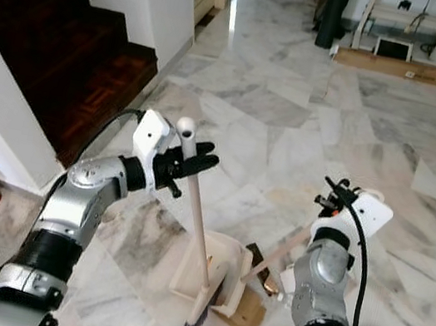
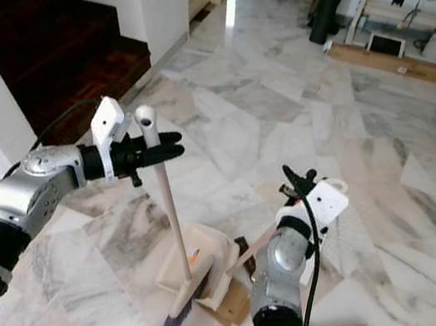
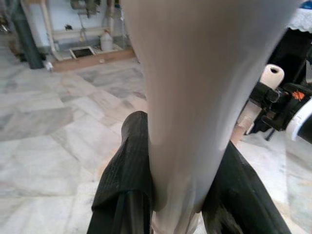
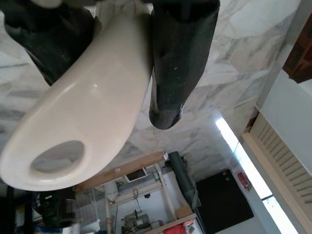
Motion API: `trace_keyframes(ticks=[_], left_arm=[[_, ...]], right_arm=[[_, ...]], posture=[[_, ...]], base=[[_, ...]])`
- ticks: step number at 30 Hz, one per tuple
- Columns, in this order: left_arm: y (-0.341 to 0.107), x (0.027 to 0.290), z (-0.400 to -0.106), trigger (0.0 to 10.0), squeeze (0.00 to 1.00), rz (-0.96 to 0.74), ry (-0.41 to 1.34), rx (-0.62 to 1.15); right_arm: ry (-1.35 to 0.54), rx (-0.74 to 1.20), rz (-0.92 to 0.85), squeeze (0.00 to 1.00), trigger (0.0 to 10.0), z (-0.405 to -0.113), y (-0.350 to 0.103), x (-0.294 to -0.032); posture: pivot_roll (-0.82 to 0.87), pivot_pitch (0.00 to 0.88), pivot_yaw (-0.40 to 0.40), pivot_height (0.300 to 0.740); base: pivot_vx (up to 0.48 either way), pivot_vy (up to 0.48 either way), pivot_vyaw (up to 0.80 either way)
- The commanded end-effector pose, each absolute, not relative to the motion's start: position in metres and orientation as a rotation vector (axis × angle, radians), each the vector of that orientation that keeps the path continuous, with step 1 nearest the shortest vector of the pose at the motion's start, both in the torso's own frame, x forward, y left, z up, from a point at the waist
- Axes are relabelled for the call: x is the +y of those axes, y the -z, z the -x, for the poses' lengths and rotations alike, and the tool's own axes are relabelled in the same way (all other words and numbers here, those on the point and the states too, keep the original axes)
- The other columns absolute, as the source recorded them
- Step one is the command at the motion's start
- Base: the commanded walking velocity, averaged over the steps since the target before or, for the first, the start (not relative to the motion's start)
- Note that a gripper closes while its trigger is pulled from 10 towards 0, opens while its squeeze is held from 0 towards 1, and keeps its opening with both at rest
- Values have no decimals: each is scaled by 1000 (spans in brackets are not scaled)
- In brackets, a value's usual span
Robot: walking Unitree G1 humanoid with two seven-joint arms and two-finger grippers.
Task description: Sweep floor
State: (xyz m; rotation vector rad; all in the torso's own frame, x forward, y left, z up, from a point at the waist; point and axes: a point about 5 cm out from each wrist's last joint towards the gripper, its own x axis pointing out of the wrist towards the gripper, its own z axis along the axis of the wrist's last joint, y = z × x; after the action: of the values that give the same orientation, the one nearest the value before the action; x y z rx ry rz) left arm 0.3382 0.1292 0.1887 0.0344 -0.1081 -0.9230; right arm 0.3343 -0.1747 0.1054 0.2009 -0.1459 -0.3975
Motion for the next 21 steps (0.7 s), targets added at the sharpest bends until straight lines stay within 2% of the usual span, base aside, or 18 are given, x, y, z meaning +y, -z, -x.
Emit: trace_keyframes(ticks=[1,13,14,15,21], left_arm=[[-212,146,-340,10000,0,-93,788,-228],[-236,157,-330,10000,0,-103,619,-358],[-236,159,-329,10000,0,-113,569,-375],[-236,166,-331,10000,0,-154,436,-400],[-236,167,-332,10000,0,-221,308,-467]], right_arm=[[388,-205,-223,0,10000,-338,-116,-173],[375,-220,-231,0,10000,-342,-121,-173],[369,-217,-232,0,10000,-343,-121,-171],[353,-213,-233,0,10000,-344,-121,-168],[331,-215,-232,0,10000,-347,-124,-166]], posture=[[121,0,55,740],[126,0,37,740],[134,0,19,740],[140,0,6,740],[132,0,-14,740]], base=[[0,0,0],[0,0,0],[0,0,0],[0,0,0],[0,0,0]])
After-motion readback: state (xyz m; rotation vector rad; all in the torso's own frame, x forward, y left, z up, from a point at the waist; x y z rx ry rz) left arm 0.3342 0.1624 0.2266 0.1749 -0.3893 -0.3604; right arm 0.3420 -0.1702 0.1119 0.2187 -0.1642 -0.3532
